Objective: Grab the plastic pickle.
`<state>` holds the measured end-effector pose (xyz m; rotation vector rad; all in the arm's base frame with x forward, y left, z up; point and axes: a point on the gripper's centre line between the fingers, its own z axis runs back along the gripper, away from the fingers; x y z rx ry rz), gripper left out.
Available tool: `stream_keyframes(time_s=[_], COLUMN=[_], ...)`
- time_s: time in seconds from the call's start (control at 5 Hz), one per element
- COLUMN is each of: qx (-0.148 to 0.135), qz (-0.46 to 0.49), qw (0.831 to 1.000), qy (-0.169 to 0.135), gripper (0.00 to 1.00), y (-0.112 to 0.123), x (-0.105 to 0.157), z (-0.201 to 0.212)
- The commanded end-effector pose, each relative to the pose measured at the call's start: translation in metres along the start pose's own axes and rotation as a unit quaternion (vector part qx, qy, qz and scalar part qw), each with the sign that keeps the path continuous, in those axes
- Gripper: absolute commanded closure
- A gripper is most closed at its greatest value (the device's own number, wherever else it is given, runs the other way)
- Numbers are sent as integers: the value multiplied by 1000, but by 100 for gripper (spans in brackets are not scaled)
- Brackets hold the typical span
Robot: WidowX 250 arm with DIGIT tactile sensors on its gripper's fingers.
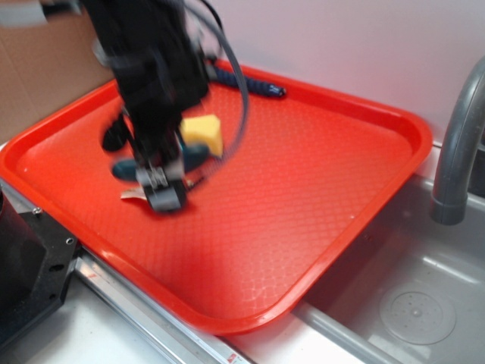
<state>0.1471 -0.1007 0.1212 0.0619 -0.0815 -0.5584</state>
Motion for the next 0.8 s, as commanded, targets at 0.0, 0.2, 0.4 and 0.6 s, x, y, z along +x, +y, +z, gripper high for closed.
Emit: stream_keyframes(time_s=[0.0, 0.2, 0.4, 0.6], qx=[19, 24, 36, 47], qz=[239, 341, 351, 342], qw=[971, 938, 934, 937], qy=[-26, -50, -57, -53], gripper=[100, 100, 100, 100], y=[66, 101, 109, 105], x=[-50, -85, -83, -73], z=[98, 122, 121, 119])
